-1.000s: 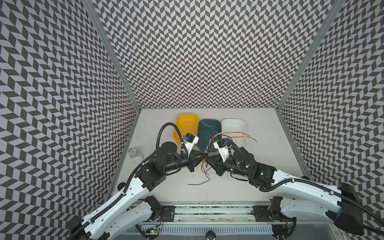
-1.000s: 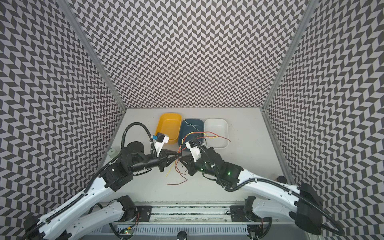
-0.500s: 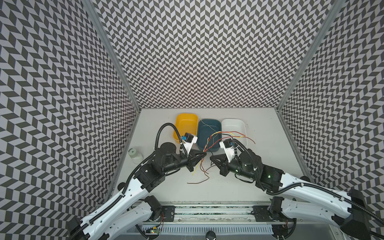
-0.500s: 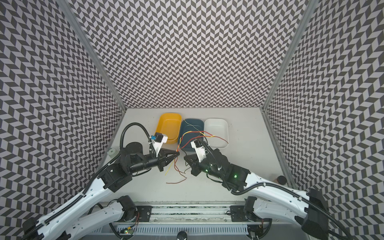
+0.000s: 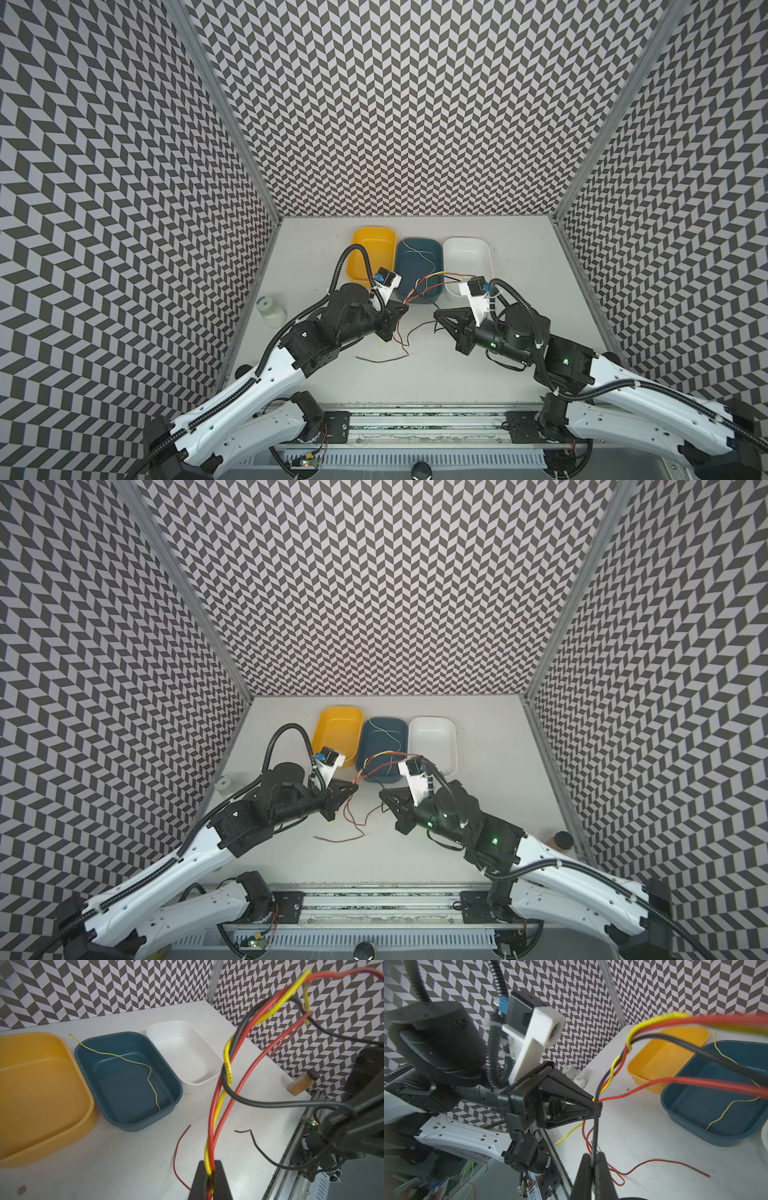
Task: Untangle the cables
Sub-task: 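Pull the black wire with the right gripper away from the left gripper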
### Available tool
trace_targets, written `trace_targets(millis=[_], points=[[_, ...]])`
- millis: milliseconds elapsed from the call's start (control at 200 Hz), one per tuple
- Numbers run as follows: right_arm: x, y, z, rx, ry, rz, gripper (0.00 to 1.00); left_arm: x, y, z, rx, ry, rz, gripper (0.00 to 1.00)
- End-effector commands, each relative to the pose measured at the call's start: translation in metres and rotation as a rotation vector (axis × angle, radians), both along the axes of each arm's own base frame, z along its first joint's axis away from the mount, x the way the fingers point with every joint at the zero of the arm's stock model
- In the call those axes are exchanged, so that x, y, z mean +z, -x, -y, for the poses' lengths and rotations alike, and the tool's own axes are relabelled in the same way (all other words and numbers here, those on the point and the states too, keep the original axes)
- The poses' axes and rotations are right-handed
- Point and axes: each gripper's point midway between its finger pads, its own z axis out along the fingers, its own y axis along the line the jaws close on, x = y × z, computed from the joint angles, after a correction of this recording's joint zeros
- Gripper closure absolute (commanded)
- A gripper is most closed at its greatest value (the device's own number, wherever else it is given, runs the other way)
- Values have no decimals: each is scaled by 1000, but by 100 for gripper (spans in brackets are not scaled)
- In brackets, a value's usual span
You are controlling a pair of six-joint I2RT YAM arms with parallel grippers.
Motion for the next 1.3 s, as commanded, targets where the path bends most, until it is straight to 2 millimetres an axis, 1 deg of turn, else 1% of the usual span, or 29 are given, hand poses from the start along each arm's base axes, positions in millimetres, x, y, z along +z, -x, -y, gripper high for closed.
trace_targets(millis=[0,170,300,426,491,576,716,871,1112,1222,1292], points=[[26,4,10,-19,-50,28,100,-5,-11,-11,73,-86,17,100],[42,4,24,-58,-80,47,100,-21,-7,-4,38,-170,3,100],[59,4,35,-93,-117,67,100,-35,-2,1,12,-248,5,100],[75,7,38,-88,-122,69,100,-44,3,6,-19,-293,-3,100],[79,8,38,-86,-118,67,100,-50,6,9,-38,-323,-7,100],[88,7,44,-109,-99,80,100,-55,14,14,-74,-346,-11,100],[99,2,60,-179,-61,110,100,-55,25,19,-128,-349,5,100],[111,0,69,-218,-5,145,100,-54,40,25,-192,-342,21,100],[120,-7,86,-297,77,196,100,-54,58,31,-271,-328,25,100],[120,-11,95,-336,126,214,100,-49,68,34,-312,-308,31,100],[124,-12,102,-356,138,223,100,-44,68,32,-301,-298,58,100]])
